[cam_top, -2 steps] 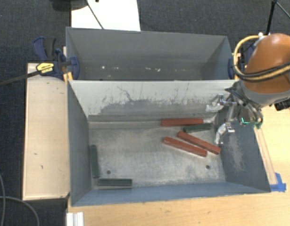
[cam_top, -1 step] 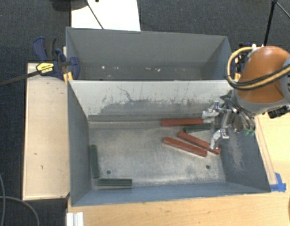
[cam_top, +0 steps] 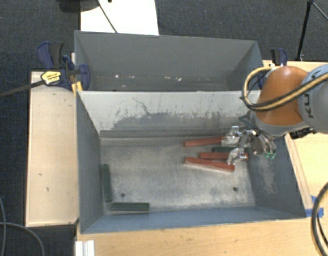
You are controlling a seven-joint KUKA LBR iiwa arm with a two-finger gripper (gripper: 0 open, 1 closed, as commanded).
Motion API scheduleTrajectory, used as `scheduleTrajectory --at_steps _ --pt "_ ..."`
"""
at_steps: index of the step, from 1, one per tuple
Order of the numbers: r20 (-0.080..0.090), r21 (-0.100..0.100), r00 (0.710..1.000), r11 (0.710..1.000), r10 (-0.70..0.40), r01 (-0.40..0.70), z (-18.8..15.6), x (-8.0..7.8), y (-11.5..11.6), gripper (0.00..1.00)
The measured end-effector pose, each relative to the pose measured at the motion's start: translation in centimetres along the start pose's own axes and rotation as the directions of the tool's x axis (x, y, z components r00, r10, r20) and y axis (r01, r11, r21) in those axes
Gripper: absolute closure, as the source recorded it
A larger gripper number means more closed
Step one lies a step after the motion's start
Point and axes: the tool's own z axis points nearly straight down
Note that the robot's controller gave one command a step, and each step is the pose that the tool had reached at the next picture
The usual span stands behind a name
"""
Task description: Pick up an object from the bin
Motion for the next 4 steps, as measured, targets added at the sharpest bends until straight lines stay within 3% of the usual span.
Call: scheduleTrajectory --at_steps 1,2,3,4 --pt "0.000 0.000 1.000 1.000 -0.001 0.001 0.0 0.0 0.0 1.00" --pt "-0.012 -0.003 1.000 1.000 -0.010 0.010 -12.0 1.2 -1.5 1.00" --pt "-0.012 -0.003 1.000 1.000 -0.011 0.011 -12.0 1.2 -1.5 1.00" --pt "-0.014 -0.006 0.994 0.994 -0.108 0.108 -15.6 1.1 -2.3 1.00"
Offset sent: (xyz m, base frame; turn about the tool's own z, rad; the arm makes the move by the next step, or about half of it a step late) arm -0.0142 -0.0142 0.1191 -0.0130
